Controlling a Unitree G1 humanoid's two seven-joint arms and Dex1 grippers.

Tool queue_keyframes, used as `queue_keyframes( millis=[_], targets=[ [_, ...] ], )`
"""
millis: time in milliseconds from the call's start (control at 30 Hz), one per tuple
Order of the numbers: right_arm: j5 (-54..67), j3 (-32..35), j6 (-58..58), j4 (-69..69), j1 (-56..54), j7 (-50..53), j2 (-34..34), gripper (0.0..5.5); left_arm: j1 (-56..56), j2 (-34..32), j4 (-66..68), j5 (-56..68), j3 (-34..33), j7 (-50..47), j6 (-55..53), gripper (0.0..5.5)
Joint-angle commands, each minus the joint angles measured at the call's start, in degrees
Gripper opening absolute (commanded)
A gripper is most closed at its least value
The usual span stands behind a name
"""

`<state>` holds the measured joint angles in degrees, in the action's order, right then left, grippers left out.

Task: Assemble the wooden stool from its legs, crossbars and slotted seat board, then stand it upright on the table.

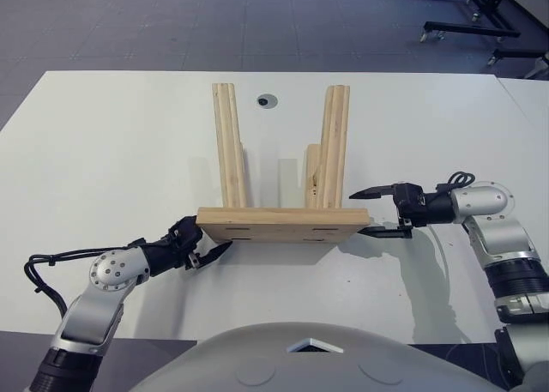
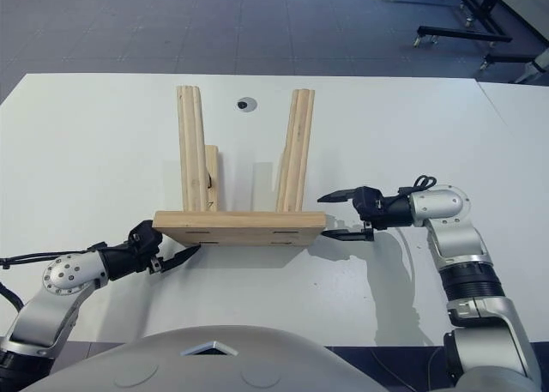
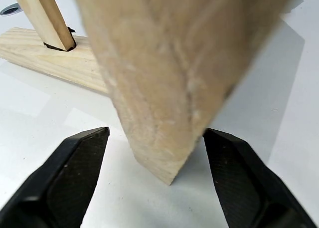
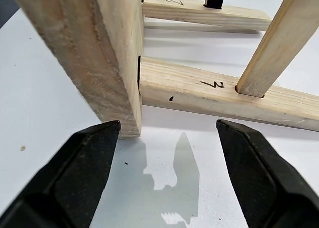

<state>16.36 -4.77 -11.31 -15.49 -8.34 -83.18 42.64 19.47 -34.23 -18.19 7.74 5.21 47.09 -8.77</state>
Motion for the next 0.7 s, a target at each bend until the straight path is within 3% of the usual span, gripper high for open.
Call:
queue_keyframes(
  millis=[33,367,700],
  targets=[
    [-0.46,-0.36,0.01,0.17,-0.34,1.10,-0.67,3.57,-3.12,0.41,2.97,0.93,0.38,0.64,1.92,2.72],
    [1.60,-0.05,4.21,2.29,0.58,-0.07,-0.07,3.57,-5.98,-0.04,7.23,2.20,0.50,2.96,4.66,1.56],
    [-3.90,-1.37,-2.73,-15.11,-12.24,3.34,-5.96,3.57,-10.43,-1.94,11.95,2.62,2.77,8.71,5.31,1.28]
  ],
)
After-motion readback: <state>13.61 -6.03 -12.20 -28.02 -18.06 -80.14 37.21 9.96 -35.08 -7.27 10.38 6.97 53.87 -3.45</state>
